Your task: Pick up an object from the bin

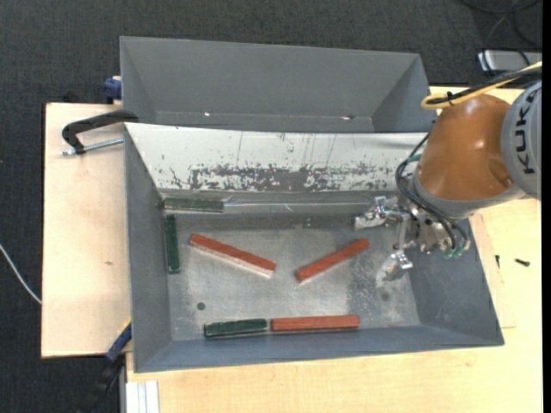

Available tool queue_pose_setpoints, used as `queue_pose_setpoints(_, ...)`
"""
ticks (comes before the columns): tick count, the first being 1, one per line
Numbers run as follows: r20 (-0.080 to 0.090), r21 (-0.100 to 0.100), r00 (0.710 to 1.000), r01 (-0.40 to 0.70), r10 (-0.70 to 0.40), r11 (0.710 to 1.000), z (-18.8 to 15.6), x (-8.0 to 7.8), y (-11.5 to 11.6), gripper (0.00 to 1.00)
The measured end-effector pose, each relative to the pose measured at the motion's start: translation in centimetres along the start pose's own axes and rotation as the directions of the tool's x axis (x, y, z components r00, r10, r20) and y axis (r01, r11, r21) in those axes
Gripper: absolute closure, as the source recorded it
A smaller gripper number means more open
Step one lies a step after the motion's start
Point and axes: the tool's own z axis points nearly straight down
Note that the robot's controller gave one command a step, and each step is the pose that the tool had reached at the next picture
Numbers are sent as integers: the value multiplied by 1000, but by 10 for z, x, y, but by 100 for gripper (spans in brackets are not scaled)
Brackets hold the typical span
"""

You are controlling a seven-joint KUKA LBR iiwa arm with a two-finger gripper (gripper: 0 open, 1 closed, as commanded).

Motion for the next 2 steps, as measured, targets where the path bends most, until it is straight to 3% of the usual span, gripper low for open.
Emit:
queue_pose_setpoints(1,-13,0,999,45,-45,999,41,-17,38,100)
queue_pose_setpoints(2,-12,1,999,45,-45,999,41,-17,38,100)
